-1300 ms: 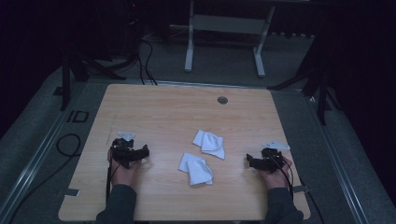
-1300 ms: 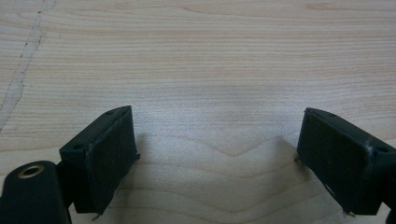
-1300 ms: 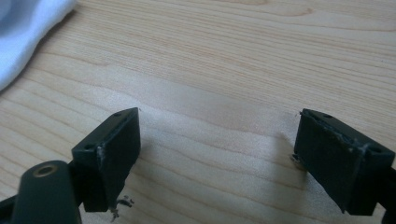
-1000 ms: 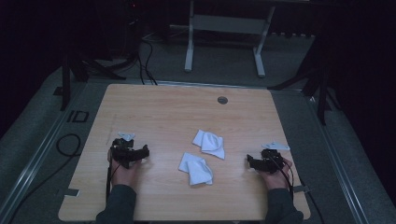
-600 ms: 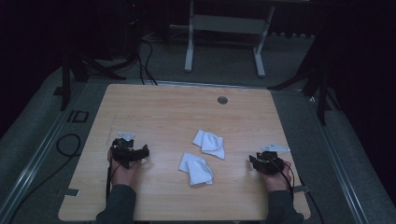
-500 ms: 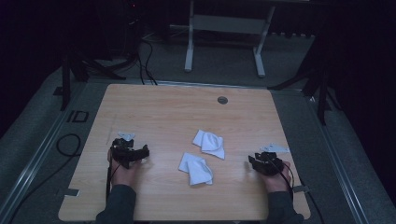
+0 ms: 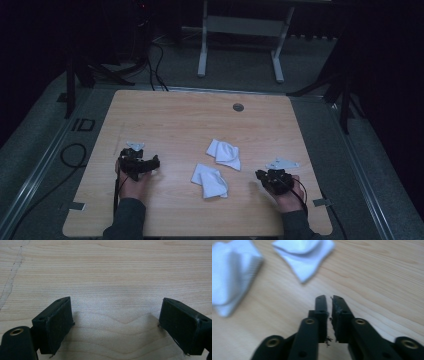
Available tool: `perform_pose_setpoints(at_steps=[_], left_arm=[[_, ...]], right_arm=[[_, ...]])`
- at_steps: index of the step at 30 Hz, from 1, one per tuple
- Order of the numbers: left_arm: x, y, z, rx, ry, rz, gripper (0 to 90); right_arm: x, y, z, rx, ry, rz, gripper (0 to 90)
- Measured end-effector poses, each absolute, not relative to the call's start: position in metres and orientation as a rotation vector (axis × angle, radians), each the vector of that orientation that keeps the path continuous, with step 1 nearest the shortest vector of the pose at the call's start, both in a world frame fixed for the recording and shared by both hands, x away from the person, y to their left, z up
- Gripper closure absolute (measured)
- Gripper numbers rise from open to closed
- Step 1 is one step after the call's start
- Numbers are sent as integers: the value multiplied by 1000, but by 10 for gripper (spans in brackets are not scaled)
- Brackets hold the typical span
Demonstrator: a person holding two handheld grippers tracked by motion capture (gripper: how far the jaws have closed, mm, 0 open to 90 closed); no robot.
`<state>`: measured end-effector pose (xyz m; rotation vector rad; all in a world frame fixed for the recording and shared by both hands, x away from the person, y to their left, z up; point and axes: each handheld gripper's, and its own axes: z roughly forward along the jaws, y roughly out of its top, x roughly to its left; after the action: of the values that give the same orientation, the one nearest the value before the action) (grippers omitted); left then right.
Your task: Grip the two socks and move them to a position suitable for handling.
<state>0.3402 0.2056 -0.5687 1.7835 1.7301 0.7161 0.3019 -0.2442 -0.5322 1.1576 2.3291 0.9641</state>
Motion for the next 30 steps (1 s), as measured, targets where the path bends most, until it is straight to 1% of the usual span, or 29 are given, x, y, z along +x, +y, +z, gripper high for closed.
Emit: perform_pose_setpoints(at_steps=[3, 5, 11, 18, 22, 25, 30], left_arm=[[340, 206, -569, 1784, 1730, 716, 115], [340, 206, -569, 1784, 1730, 716, 115], [340, 206, -569, 1784, 1730, 716, 115], [340, 206, -569, 1784, 1730, 716, 115], [340, 206, -569, 1784, 1730, 716, 115], [340, 206, -569, 1784, 1730, 716, 115], [340, 206, -569, 1783, 1730, 716, 115]], right_arm=[[296, -230, -528, 1092, 2372, 974, 887], [294, -226, -527, 1083, 2374, 980, 888], [284, -191, -522, 954, 2446, 1024, 896], [280, -156, -521, 847, 2502, 1077, 894], [284, -136, -526, 815, 2533, 1046, 894], [290, -125, -537, 818, 2561, 973, 893], [294, -115, -549, 794, 2588, 941, 895]])
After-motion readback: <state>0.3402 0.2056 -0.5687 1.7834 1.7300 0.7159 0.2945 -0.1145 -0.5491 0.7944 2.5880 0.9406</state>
